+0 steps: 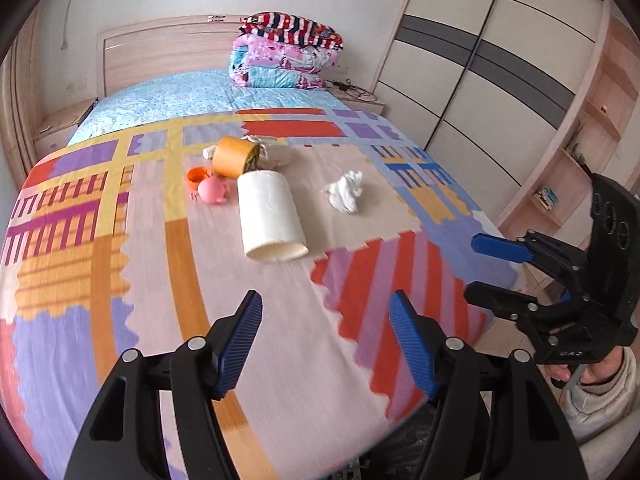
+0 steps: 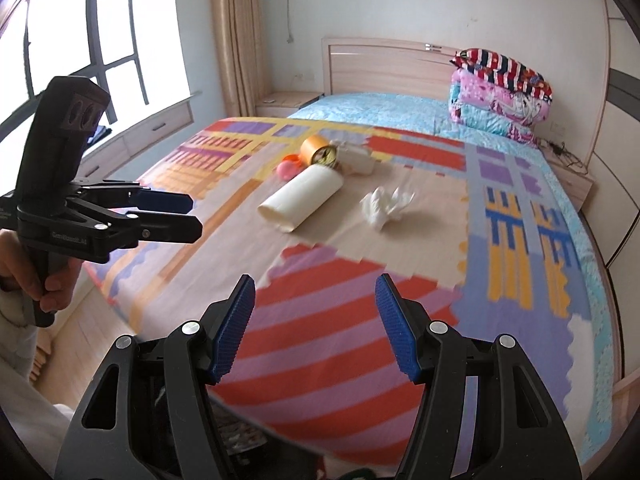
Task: Collect trash
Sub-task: 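Grasp the crumpled white tissue with the right tool while the left tool grasps the paper tube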
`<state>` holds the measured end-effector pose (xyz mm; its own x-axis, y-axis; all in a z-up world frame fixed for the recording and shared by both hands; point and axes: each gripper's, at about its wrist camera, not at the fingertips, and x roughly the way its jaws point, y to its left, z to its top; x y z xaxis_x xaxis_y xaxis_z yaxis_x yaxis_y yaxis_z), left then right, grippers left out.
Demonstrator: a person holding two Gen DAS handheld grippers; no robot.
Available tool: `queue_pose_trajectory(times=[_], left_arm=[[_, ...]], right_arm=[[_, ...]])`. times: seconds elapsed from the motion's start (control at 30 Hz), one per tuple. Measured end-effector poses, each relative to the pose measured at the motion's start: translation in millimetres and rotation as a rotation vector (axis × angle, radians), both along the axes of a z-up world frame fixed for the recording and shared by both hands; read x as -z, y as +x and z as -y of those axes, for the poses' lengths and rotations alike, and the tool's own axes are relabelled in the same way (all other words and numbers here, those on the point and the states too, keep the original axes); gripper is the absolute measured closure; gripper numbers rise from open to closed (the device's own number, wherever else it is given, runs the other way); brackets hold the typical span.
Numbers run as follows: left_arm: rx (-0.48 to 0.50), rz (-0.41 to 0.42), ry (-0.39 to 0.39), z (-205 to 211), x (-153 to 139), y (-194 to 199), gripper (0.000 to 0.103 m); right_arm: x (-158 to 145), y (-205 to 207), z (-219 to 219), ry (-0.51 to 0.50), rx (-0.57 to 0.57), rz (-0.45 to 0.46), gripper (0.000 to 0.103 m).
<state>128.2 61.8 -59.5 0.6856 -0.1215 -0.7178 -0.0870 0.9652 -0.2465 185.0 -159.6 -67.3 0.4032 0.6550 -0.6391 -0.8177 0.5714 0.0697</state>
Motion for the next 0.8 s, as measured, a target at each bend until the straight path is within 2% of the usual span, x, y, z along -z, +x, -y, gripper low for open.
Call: queue_pose_trajectory(times=[0.3, 0.53, 0.8], left_arm=[[-0.036, -0.037, -0.016, -22, 17, 43, 0.040], [-0.071, -0.094, 0.037, -31, 32, 78, 0.040], [-0.060, -0.146, 0.045, -38, 47, 111, 0.040]], right_arm=[[4, 42, -21, -0.017, 0.022, 0.009, 0.041], [14, 77, -42, -0.044, 0.030, -0.018, 0.041], [25, 108, -68, -0.058, 0.041, -0.051, 0.041]])
